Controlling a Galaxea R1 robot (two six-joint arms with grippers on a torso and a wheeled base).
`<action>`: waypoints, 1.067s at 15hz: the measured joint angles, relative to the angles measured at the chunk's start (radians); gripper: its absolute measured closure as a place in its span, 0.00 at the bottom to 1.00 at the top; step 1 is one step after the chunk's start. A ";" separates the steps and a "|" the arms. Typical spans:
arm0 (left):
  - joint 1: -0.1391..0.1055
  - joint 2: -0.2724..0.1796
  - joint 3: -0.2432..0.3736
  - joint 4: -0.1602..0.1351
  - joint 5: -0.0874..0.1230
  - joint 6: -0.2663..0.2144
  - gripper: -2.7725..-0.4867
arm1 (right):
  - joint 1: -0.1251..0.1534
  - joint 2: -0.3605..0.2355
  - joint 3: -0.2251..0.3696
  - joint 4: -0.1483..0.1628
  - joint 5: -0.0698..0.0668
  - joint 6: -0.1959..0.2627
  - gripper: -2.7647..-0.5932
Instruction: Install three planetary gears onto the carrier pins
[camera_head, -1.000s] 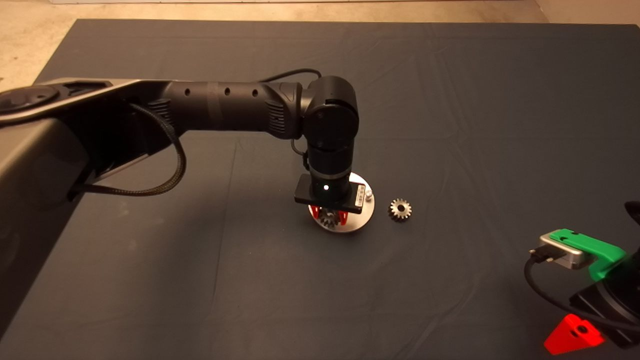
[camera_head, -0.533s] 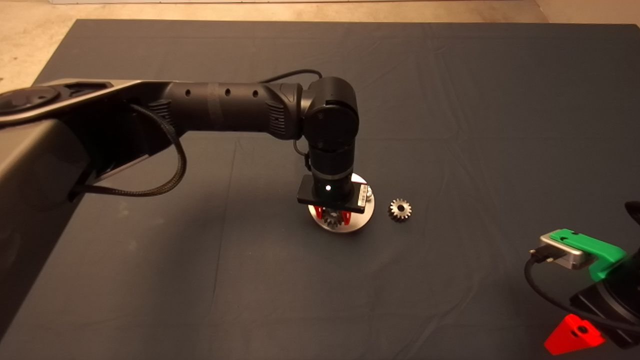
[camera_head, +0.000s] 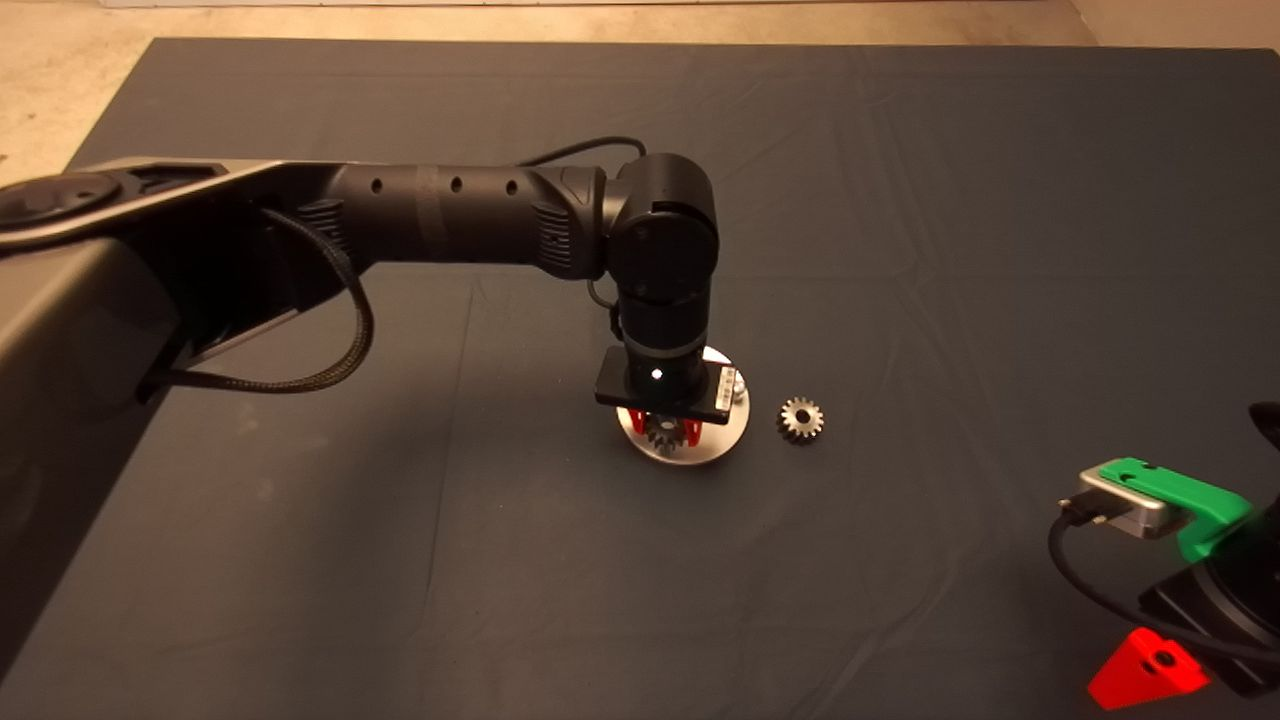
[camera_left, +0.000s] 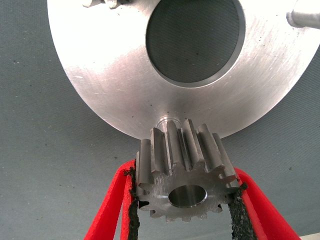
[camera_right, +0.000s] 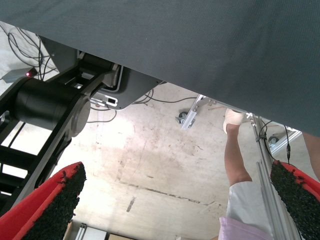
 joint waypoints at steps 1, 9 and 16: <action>0.000 0.000 0.000 0.000 0.009 0.000 0.80 | 0.000 0.000 0.000 0.000 0.000 0.000 0.01; 0.000 -0.002 0.000 0.002 0.035 0.000 0.80 | 0.000 0.000 0.000 0.000 0.000 0.000 0.01; 0.014 -0.001 0.006 0.002 0.037 0.001 0.80 | 0.000 0.000 0.000 0.000 0.000 0.000 0.01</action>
